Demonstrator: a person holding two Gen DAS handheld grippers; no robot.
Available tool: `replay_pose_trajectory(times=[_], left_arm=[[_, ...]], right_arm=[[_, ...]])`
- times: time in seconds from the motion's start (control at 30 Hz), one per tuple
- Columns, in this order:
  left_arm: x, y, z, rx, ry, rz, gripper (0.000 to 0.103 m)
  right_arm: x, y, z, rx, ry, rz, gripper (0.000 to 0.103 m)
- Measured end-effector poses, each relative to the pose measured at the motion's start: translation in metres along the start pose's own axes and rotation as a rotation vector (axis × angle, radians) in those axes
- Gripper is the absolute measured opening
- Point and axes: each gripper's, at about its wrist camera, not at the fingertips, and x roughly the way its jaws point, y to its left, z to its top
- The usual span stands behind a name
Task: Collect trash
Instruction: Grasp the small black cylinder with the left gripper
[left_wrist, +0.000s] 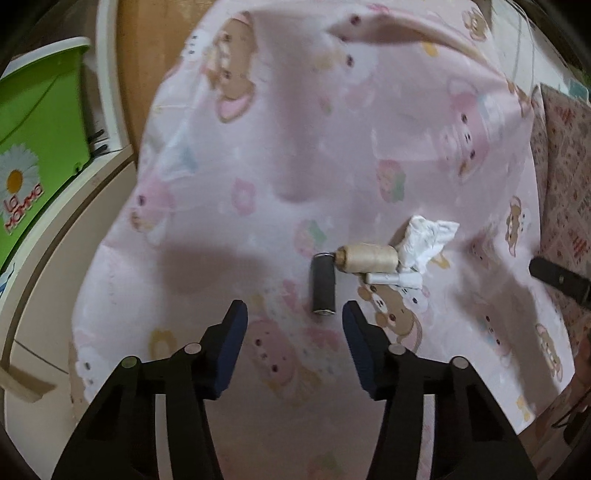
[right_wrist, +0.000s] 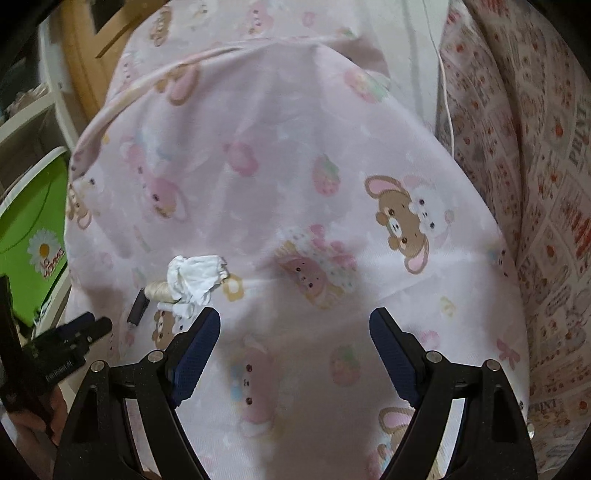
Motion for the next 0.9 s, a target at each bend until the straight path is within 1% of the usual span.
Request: replay_pose_trajectory(times=[0.1, 0.2, 0.3, 0.4, 0.5, 0.53, 0.63, 0.73, 0.9], left_arm=[[0.008, -0.005, 0.003, 0.006, 0.005, -0.024, 0.048], [0.016, -0.006, 0.006, -0.016, 0.015, -0.046, 0.043], [0.026, -0.005, 0.008, -0.051, 0.040, -0.068, 0.036], [0.034, -0.005, 0.010, -0.075, 0.056, -0.069, 0.030], [0.039, -0.007, 0.011, -0.083, 0.067, -0.073, 0.022], [0.041, -0.008, 0.011, -0.079, 0.069, -0.071, 0.014], [0.041, -0.014, 0.012, -0.053, 0.069, -0.054, 0.011], [0.034, -0.015, 0.013, -0.056, 0.055, -0.053, 0.008], [0.008, -0.020, 0.020, -0.022, -0.017, -0.020, 0.007]], right_arm=[[0.003, -0.006, 0.002, 0.032, 0.005, 0.001, 0.085], [0.003, -0.008, 0.005, 0.050, 0.000, 0.006, 0.085], [0.003, -0.007, 0.005, 0.049, -0.002, 0.008, 0.085], [0.004, -0.005, 0.005, 0.050, 0.001, 0.015, 0.085], [0.004, -0.004, 0.005, 0.050, 0.002, 0.020, 0.085], [0.004, -0.004, 0.005, 0.049, 0.001, 0.020, 0.085], [0.005, -0.002, 0.005, 0.047, -0.001, 0.024, 0.085], [0.006, 0.000, 0.005, 0.046, -0.003, 0.036, 0.085], [0.014, 0.016, 0.010, 0.019, -0.003, 0.093, 0.085]])
